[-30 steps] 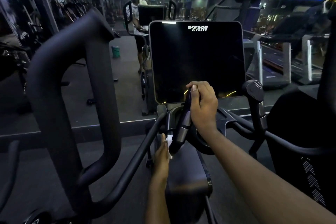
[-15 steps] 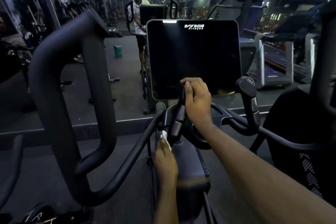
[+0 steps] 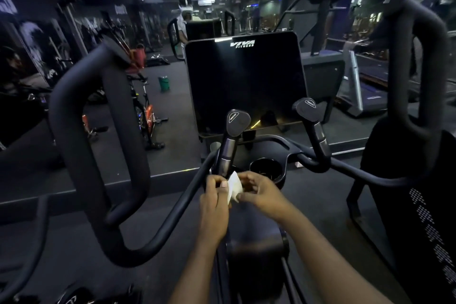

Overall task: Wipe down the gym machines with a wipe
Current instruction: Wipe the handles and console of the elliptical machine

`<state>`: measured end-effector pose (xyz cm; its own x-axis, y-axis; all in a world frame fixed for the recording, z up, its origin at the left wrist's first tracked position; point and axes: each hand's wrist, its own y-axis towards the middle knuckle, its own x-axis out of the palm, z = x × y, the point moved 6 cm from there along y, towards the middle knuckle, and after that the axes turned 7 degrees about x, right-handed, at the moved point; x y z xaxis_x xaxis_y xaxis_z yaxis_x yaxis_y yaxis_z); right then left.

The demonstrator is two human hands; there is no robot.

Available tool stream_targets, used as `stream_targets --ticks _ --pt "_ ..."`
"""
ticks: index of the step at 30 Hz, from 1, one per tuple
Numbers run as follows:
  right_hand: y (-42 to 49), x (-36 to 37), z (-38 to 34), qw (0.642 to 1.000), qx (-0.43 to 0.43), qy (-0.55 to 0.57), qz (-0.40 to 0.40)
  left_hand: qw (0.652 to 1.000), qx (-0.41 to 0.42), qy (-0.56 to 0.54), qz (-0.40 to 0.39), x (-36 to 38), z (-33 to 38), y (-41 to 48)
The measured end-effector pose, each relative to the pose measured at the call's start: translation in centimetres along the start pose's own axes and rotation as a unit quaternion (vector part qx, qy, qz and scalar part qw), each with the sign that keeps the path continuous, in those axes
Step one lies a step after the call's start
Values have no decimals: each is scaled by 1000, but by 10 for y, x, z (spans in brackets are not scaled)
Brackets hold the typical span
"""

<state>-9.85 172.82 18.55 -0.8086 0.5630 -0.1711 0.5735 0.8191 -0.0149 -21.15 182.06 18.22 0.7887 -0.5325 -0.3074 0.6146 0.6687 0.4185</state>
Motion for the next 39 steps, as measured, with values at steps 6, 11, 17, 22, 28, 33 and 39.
stream_targets --ticks 6,11,17,22,28,33,39 --pt "-15 -15 17 996 6 90 20 999 -12 -10 -49 13 4 -4" --pt "-19 -22 32 986 28 164 28 995 0 -17 -98 29 2 -8" --pt "-17 -32 35 982 35 177 53 995 -4 21 -94 41 7 -5" --pt "3 -68 45 969 58 131 199 986 57 115 105 7 34 14" --pt "56 -86 35 964 58 -64 250 971 153 157 92 1 60 83" --pt "91 -88 -2 917 0 -144 373 974 187 113 -53 31 73 129" --pt "114 -13 38 859 -65 -507 37 971 225 73 -17 35 61 135"
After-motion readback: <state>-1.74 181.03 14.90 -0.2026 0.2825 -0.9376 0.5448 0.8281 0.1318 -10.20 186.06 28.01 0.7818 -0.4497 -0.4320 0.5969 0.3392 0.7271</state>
